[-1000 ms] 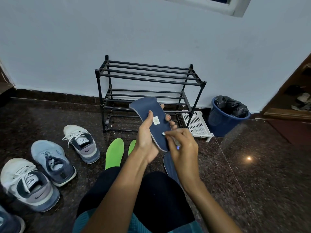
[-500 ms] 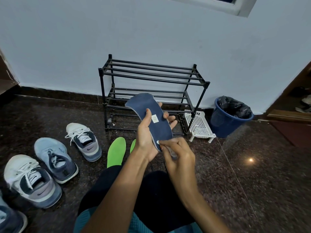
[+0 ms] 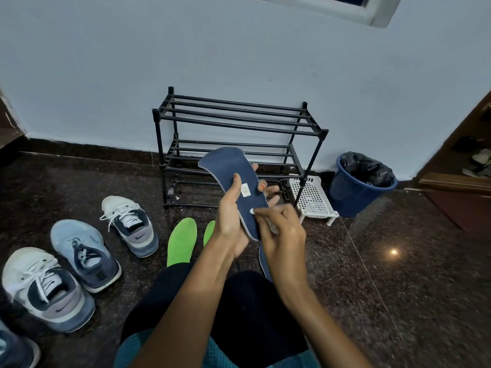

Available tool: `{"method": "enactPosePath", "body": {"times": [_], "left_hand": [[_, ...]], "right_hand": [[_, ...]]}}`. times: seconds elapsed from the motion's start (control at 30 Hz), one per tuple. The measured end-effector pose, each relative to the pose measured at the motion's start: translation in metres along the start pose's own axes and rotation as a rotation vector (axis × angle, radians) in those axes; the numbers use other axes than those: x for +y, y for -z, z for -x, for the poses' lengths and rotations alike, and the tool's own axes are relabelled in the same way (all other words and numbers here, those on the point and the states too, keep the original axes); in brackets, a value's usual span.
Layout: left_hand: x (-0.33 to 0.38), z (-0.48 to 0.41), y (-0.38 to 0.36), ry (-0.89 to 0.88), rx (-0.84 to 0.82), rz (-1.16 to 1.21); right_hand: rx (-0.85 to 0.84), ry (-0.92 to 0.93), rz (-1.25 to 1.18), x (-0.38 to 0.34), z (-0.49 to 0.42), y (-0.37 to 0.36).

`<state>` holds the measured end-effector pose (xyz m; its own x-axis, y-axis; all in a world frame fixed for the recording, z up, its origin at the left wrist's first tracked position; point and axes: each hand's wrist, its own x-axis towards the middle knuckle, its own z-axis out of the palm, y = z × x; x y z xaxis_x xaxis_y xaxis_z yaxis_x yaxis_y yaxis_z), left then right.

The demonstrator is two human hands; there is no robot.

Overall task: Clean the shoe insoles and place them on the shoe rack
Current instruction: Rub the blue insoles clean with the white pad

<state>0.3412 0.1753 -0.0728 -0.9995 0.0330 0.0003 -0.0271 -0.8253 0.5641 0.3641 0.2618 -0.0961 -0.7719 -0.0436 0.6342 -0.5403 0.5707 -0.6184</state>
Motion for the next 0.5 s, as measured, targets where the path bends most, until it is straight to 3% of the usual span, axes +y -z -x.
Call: {"method": "enactPosePath", "body": {"times": [0.17, 0.5], "left_hand": [[0.004, -0.002, 0.004, -0.040, 0.033, 0.035], [0.000, 0.001, 0.001, 0.069, -0.018, -0.041]], "right_hand": [[-0.057, 0.004, -0.068, -0.004, 0.015, 0.001], [-0.011, 0.100, 0.094, 0.010, -0.025, 0.002]]}}
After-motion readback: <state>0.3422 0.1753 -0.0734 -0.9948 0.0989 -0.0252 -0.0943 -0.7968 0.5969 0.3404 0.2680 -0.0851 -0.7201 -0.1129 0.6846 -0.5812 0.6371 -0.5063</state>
